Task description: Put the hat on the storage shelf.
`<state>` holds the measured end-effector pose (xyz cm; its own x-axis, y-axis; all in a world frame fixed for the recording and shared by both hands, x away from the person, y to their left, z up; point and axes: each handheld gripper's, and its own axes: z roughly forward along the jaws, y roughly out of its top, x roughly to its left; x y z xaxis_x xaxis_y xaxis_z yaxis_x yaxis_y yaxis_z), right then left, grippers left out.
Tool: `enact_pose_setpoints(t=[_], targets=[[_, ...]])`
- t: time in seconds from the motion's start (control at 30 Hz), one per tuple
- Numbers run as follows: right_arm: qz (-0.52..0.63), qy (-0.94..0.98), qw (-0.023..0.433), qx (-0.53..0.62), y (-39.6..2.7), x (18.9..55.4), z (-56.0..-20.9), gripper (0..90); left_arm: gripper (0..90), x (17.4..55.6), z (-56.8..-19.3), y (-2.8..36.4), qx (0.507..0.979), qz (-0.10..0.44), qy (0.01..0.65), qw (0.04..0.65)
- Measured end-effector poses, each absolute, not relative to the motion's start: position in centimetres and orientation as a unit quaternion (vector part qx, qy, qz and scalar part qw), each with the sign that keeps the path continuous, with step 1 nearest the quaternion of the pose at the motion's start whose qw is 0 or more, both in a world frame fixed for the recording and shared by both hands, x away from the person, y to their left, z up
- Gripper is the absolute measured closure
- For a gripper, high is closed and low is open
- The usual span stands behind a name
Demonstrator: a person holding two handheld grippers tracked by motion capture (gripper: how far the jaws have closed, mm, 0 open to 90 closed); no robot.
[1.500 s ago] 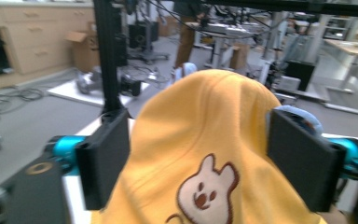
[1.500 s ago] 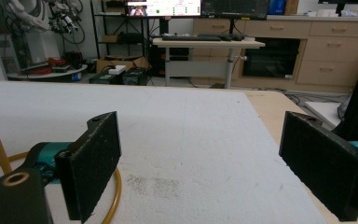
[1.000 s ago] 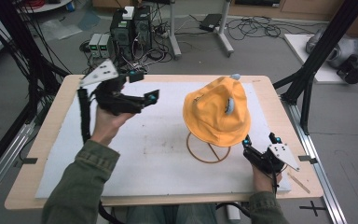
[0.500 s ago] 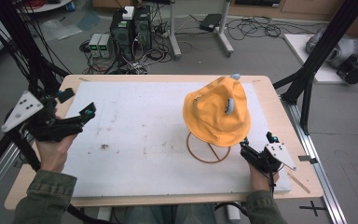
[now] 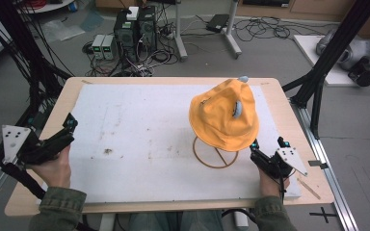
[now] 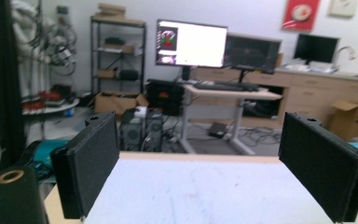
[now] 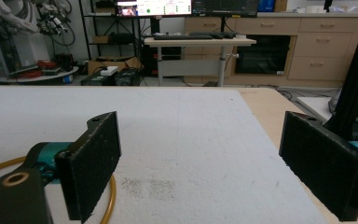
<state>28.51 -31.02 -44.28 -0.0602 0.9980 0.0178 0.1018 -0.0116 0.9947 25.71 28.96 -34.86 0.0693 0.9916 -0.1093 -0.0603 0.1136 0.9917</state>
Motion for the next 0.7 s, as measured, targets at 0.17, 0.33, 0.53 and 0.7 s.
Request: enact_pose_setpoints(t=[0.17, 0.33, 0.53, 0.7], targets=[[0.493, 0.537, 0.455, 0.512, -31.0, 28.4, -44.3, 12.4, 12.9, 26.1, -38.0, 28.8, 0.503, 0.452, 0.517, 0.524], [0.489, 0.542, 0.457, 0.508, -31.0, 28.3, -44.4, 12.4, 12.8, 26.4, -41.1, 29.3, 0.515, 0.417, 0.543, 0.516], [0.486, 0.542, 0.457, 0.511, -31.0, 28.3, -44.4, 12.4, 12.8, 26.9, -41.6, 28.8, 0.522, 0.42, 0.538, 0.511], [0.485, 0.543, 0.457, 0.511, -31.0, 28.3, -44.5, 12.4, 12.8, 26.9, -41.7, 28.6, 0.523, 0.422, 0.538, 0.51]])
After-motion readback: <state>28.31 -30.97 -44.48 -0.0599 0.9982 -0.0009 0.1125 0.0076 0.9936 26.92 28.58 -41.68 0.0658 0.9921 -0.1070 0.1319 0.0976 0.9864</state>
